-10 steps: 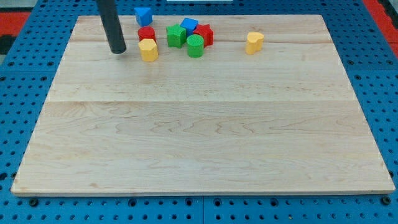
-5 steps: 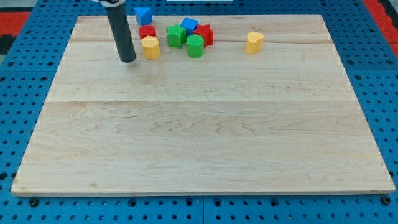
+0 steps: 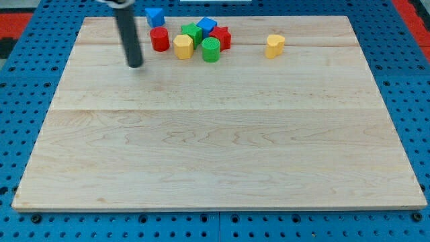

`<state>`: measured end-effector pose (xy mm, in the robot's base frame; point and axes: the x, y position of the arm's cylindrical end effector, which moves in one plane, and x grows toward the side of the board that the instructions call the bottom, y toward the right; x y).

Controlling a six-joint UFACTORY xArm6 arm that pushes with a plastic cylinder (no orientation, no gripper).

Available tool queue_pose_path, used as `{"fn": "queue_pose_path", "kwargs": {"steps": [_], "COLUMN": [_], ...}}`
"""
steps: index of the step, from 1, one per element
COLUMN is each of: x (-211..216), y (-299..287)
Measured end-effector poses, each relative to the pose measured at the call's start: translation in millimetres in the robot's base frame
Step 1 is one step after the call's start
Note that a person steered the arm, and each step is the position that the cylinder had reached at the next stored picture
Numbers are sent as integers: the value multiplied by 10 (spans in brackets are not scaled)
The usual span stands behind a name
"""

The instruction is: Arrange a group of blocks at the top center of the board

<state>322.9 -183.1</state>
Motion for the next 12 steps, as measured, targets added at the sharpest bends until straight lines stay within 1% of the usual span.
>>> {"fn": "queue_pose_path", "kwargs": {"steps": [1,2,3,5,6,8,9,11,12], "x": [-324,-727,-1272,-1319,-1312,-1317,-1305,-1304,-1312], "y": [-500,-779,-812,-774,-520,496,726,360,370]}}
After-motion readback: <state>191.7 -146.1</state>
